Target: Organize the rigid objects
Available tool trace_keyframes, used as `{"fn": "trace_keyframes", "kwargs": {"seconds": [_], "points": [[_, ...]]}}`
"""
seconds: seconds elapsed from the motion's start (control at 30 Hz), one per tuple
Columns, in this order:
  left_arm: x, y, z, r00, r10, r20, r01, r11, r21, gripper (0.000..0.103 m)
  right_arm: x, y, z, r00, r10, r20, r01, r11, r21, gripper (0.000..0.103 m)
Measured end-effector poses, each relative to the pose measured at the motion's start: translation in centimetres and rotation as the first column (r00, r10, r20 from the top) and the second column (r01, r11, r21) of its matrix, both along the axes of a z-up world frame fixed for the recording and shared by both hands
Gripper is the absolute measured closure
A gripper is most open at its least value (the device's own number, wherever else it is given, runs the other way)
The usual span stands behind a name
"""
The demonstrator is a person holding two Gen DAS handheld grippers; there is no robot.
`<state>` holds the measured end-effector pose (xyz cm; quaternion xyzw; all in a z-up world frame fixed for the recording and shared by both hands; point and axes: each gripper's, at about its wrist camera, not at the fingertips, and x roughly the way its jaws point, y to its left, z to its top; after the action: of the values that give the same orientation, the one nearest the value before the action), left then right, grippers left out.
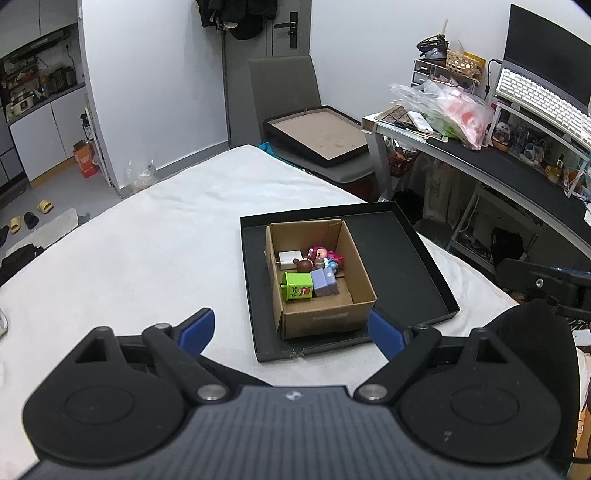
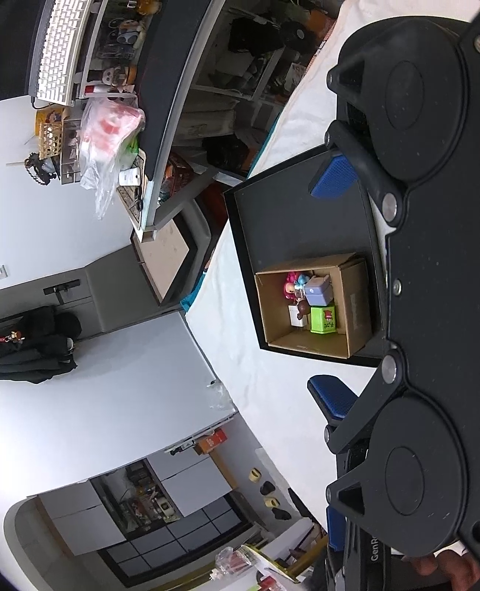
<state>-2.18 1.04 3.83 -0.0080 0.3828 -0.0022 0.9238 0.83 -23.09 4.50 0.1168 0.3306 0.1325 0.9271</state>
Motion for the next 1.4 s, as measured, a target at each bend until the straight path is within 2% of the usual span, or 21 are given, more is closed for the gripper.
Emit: {"fn": "trace_keyframes", "kwargs": {"seconds": [0.47,1.4], "points": [[-1.6,0.6,-0.5,1.0,0.017,0.003,-0.017,1.0,0.006,0.013,-1.7,1.8,0.1,0.999,0.039,0.0,-0.039,0.995,-0.087,0.0],[-2.6,1.0,0.0,1.0,0.0,0.02,0.0,1.0,-0.003,0.013,-2.6,2.5,0.3,0.999,0.028,0.017,-0.026,0.996,-0.09,0.0]]}}
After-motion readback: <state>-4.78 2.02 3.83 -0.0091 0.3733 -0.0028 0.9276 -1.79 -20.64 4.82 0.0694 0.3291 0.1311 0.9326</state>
